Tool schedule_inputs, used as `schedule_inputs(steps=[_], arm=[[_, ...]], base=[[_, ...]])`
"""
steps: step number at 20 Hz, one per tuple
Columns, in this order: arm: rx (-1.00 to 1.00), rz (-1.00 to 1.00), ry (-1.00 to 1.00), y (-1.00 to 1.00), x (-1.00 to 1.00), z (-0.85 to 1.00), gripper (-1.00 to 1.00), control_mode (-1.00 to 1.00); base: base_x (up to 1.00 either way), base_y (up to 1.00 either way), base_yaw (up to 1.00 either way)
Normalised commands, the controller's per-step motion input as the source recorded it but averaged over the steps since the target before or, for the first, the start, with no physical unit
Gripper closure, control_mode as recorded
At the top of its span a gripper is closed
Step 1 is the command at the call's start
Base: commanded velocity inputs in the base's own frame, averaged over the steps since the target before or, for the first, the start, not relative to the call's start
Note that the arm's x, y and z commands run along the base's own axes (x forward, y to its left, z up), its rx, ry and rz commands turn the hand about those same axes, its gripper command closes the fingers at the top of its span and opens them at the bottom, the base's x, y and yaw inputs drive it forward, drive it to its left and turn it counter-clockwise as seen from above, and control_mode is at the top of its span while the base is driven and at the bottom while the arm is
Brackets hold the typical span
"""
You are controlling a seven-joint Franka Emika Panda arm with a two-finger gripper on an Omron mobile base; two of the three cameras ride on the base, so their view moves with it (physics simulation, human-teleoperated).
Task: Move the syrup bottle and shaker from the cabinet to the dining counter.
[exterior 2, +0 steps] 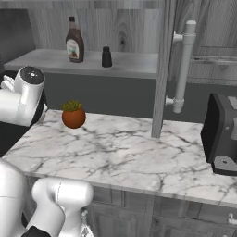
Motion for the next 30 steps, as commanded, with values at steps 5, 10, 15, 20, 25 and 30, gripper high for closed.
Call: schedule_inputs(steps=[5, 10, 15, 20, 25, 30], arm=[[-0.4, -0.11, -0.16, -0.86, -0.05, -0.19, -1.0, -1.0], [-0.36, -0.03, -0.16, -0.74, -0.11, -0.09, -1.0, -1.0], [-0.22, 0.0, -0.24, -0.64, -0.34, -0.01, -1.0, -1.0], [-0.03, 0.0, -0.17, -0.32, -0.31, 0.34, -1.0, -1.0], [-0.01, 0.0, -0.12, -0.13, -0.19, 0.48, -1.0, -1.0], [-0.01, -0.01, -0.02, -0.16, -0.04, 0.55, -1.0, -1.0]], base=[[0.0, 0.0, 0.0], [0.0, 0.0, 0.0], [0.0, 0.0, 0.0], [0.0, 0.0, 0.0], [0.0, 0.0, 0.0], [0.0, 0.0, 0.0]])
